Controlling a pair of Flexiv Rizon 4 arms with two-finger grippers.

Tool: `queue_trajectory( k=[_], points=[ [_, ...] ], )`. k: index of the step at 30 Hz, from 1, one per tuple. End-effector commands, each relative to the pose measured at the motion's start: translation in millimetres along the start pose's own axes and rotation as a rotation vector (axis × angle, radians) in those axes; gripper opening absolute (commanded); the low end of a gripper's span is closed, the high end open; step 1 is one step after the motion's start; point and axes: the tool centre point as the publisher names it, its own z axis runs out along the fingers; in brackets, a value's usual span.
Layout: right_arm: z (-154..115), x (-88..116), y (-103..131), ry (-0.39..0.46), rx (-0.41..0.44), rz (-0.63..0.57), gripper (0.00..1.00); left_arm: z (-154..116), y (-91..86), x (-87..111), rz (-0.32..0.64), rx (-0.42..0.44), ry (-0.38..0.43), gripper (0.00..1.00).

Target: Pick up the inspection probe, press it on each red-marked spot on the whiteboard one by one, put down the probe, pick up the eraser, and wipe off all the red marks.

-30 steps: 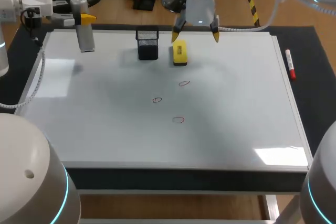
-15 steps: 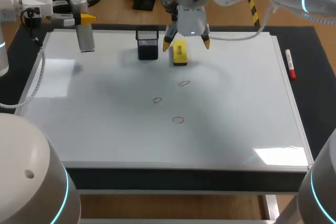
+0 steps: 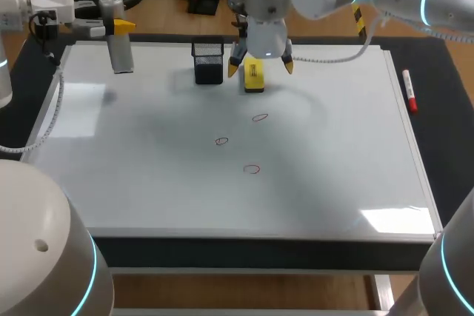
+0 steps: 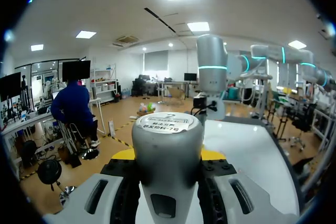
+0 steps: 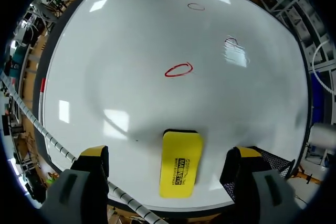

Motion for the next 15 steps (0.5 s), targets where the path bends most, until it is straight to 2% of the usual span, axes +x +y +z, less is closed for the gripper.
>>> queue_trajectory(
  k=[1,15],
  points=[
    [5.9,-1.0,-8.1,0.005,-0.005,0.01,1.0,-0.3,-0.3,1.0,0.002,0.003,-0.003,0.0],
    [13.3,0.2,-22.4,0.011,-0.006,0.012,1.0,-0.3,-0.3,1.0,0.002,0.003,-0.003,0.0]
  ],
)
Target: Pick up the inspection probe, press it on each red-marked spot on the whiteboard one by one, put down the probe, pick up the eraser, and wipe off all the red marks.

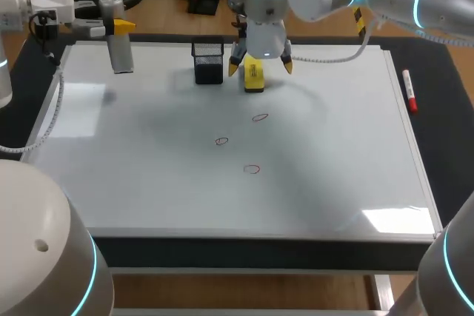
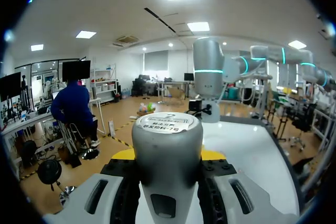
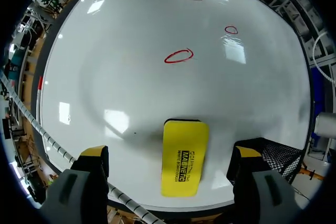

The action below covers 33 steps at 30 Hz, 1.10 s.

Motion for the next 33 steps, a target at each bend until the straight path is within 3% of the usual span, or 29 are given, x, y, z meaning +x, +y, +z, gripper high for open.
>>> queue_trajectory(
  k=[1,9,11,12,13,15,16,17,25,33],
  points=[
    [2.5,-1.3,-6.6,0.006,-0.01,-0.005,1.0,-0.3,-0.3,1.0,0.002,0.003,-0.003,0.0],
    [5.2,0.3,-10.3,0.005,-0.018,-0.005,1.0,-0.3,-0.3,1.0,0.002,0.003,-0.003,0.0],
    [5.2,0.4,-10.4,0.003,-0.021,-0.008,0.77,-0.3,-0.3,1.0,0.002,0.003,-0.003,0.0],
    [5.1,0.5,-10.5,0.003,-0.022,-0.009,0.49,-0.3,-0.3,1.0,0.002,0.003,-0.003,0.0],
    [4.9,0.6,-10.7,0.003,-0.023,-0.01,0.45,-0.3,-0.3,1.0,0.002,0.003,-0.003,0.0],
    [5.1,1.2,-11.5,0.001,-0.026,-0.01,0.24,-0.3,-0.3,1.0,0.002,0.003,-0.003,0.0],
    [5.1,1.3,-11.5,0.0,-0.028,-0.012,0.04,-0.3,-0.3,1.0,0.002,0.003,-0.003,0.0],
    [5.2,1.5,-11.4,-0.001,-0.028,-0.018,0.0,-0.3,-0.3,1.0,0.002,0.003,-0.003,0.0],
    [-9.0,14.0,-8.3,-0.012,-0.02,0.045,0.0,-0.3,-0.3,1.0,0.002,0.003,-0.003,0.0],
    [-29.7,48.8,-3.2,-0.003,0.02,0.165,0.0,-0.3,-0.3,1.0,0.002,0.003,-0.003,0.0]
  ],
)
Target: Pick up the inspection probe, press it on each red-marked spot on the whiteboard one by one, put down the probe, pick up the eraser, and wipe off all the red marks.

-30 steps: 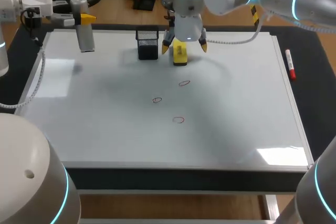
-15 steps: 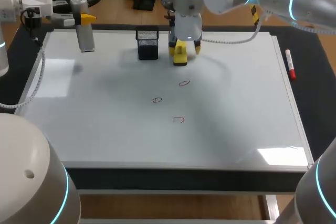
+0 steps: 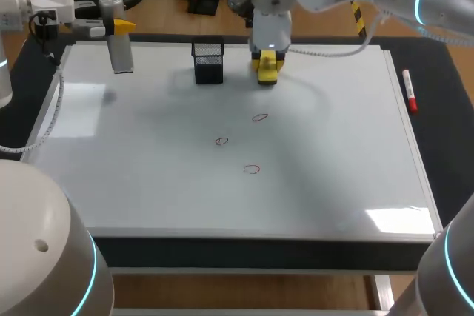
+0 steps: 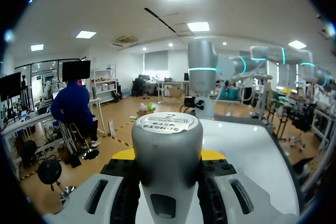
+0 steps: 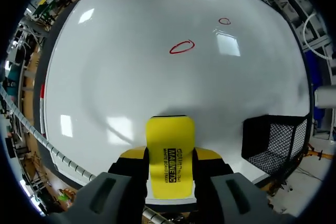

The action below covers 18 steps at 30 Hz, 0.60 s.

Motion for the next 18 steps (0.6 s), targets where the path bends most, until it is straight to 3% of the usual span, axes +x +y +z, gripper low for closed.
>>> queue_trajectory(
  k=[1,9,18],
  points=[
    [-20.0,26.6,11.3,-0.004,0.035,0.037,0.0,-0.2,-0.4,1.0,0.002,0.003,-0.003,0.0],
    [-34.8,74.7,17.6,0.005,0.066,0.176,0.0,-0.2,-0.4,1.0,0.002,0.003,-0.003,0.0],
    [-42.7,115.3,38.3,0.017,0.09,0.29,0.0,-0.2,-0.4,1.0,0.002,0.003,-0.003,0.0]
  ],
)
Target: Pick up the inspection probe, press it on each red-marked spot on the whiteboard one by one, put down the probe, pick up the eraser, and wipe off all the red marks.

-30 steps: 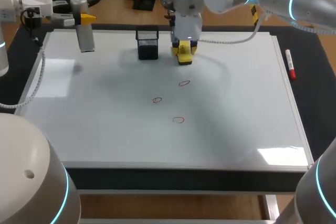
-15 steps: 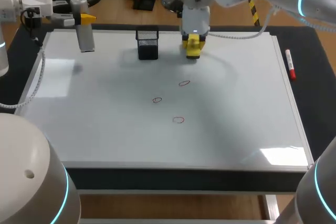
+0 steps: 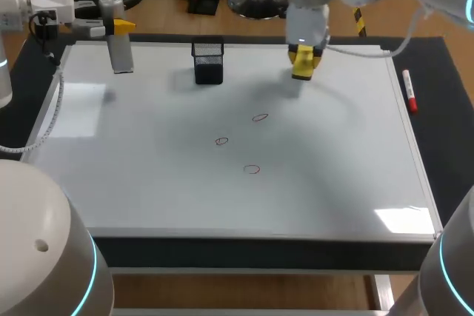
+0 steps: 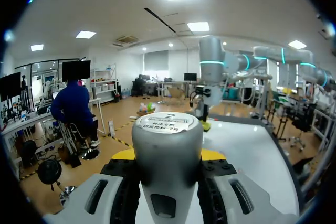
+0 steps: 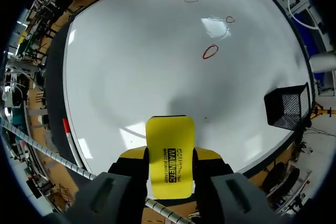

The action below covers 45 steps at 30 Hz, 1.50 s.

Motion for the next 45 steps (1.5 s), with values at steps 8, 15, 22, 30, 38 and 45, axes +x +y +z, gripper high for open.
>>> queue_trajectory(
  k=[8,15,22,30,38,45],
  points=[
    [-10.4,59.4,24.3,-0.023,0.043,0.107,0.0,-0.3,-0.3,0.9,0.002,0.003,-0.003,0.0],
    [-7.8,91.7,39.9,-0.025,0.036,0.187,0.0,-0.3,-0.3,0.9,0.002,0.003,-0.003,0.0],
    [-7.2,116.6,53.3,-0.031,0.021,0.262,0.0,-0.3,-0.3,0.9,0.002,0.003,-0.003,0.0],
    [-1.3,133.6,62.5,-0.028,-0.011,0.329,0.0,-0.3,-0.3,0.9,0.002,0.003,-0.003,0.0],
    [1.1,141.6,65.3,-0.051,-0.037,0.371,0.0,-0.3,-0.3,0.9,0.002,0.003,-0.003,0.0],
    [2.9,141.2,65.9,-0.059,-0.044,0.368,0.0,-0.3,-0.3,0.9,0.002,0.003,-0.003,0.0]
  ],
)
